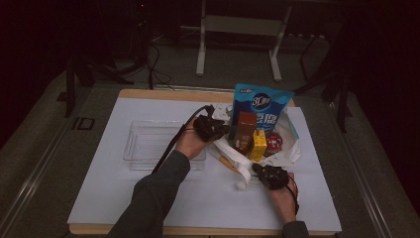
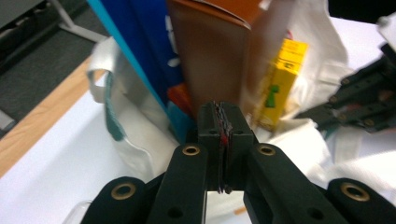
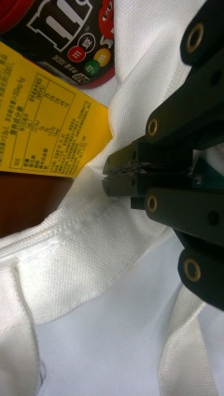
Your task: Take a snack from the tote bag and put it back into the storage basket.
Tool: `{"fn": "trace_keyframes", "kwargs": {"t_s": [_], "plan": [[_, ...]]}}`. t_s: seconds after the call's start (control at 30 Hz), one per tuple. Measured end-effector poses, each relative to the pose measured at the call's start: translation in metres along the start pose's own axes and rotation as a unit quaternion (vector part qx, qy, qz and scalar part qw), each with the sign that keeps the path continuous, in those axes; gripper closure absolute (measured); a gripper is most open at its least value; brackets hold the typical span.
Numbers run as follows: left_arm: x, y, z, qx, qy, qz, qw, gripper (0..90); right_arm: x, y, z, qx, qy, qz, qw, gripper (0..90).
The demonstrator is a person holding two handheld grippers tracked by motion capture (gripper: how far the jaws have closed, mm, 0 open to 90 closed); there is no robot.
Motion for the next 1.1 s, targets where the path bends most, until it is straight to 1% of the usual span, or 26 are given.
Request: {"fn": "trace_keyframes", "kwargs": {"t_s": [0.03,0.07,0.1,0.17,0.2,0.37,0.4,0.43,0.47,0.5,0.53,0.63,0.67,0.73,0.8,0.87,0.9,0.97,1.0,1.03,1.1], "plan": [[-0.001,-0.001,-0.002,0.000,-0.001,0.001,1.0000,85.3,0.000,0.000,0.000,0.000,0.000,0.000,1.0000,88.3],[-0.003,-0.001,-0.005,0.003,-0.002,0.000,1.0000,84.2,0.000,0.000,0.000,0.000,0.000,0.000,1.0000,88.3],[-0.003,-0.001,-0.005,0.003,-0.002,0.000,1.0000,83.5,0.000,0.000,0.000,0.000,0.000,0.000,1.0000,88.3],[-0.005,0.003,-0.008,0.013,0.001,-0.002,0.9999,83.1,0.000,0.000,0.000,-0.001,-0.001,-0.001,1.0000,88.3],[-0.004,0.007,-0.011,0.013,-0.008,-0.014,0.9998,82.5,0.000,0.000,0.000,-0.001,-0.001,-0.001,1.0000,88.3],[-0.004,0.013,-0.014,0.021,-0.013,-0.019,0.9995,82.7,0.000,0.000,0.000,-0.001,0.000,-0.001,1.0000,88.3],[-0.004,0.015,-0.015,0.026,-0.016,-0.024,0.9992,82.7,0.000,0.000,0.000,-0.001,0.000,0.000,1.0000,88.3],[-0.004,0.016,-0.015,0.027,-0.018,-0.030,0.9990,82.6,0.000,0.000,0.000,0.000,0.000,0.000,1.0000,88.3],[-0.004,0.016,-0.015,0.027,-0.018,-0.030,0.9990,82.2,0.000,0.000,0.000,0.000,0.000,0.000,1.0000,88.3],[-0.004,0.017,-0.016,0.025,-0.024,-0.037,0.9987,82.2,0.000,0.000,0.000,-0.001,0.000,0.000,1.0000,88.3],[-0.005,0.016,-0.016,0.024,-0.025,-0.038,0.9987,79.2,0.000,0.000,0.000,-0.001,0.000,-0.001,1.0000,88.3],[-0.005,0.010,-0.015,0.023,-0.026,-0.032,0.9989,69.6,0.000,0.000,0.000,-0.001,0.000,-0.001,1.0000,88.3],[-0.006,0.009,-0.014,0.026,-0.025,-0.030,0.9989,66.0,0.000,0.000,0.000,-0.002,0.001,-0.002,1.0000,88.3],[-0.007,0.006,-0.011,0.035,-0.023,-0.032,0.9986,60.9,0.000,0.000,0.000,-0.003,0.001,-0.003,1.0000,88.2],[-0.010,0.007,-0.009,0.050,-0.016,-0.034,0.9980,55.9,0.000,0.000,0.000,-0.003,0.001,-0.004,1.0000,88.2],[-0.013,0.007,-0.007,0.053,-0.007,-0.036,0.9979,48.3,0.000,0.000,0.000,-0.003,0.001,-0.004,1.0000,88.2],[-0.015,0.008,-0.006,0.061,-0.002,-0.036,0.9975,47.3,0.000,0.000,0.000,-0.002,0.001,-0.003,1.0000,88.1],[-0.018,0.008,-0.007,0.066,0.003,-0.037,0.9971,42.9,0.000,0.000,0.000,-0.002,0.001,-0.002,1.0000,88.1],[-0.020,0.008,-0.008,0.071,0.004,-0.036,0.9968,42.2,0.000,0.000,0.000,-0.001,0.001,-0.002,1.0000,88.1],[-0.021,0.008,-0.008,0.072,0.004,-0.040,0.9966,40.6,0.000,0.000,0.000,-0.001,0.001,-0.002,1.0000,88.1],[-0.024,0.008,-0.010,0.078,0.006,-0.037,0.9962,36.0,0.000,0.000,0.000,-0.002,0.002,-0.003,1.0000,88.1]]}}
Point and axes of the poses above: each handheld gripper's, and its own axes: z roughly backward along the jaws, x roughly out of its underside, y roughly to its right, the point moved 5 cm from there along -z, roughly forward along the jaws, and after that the axes turned 13 degrees about z, right-handed, at the moved point
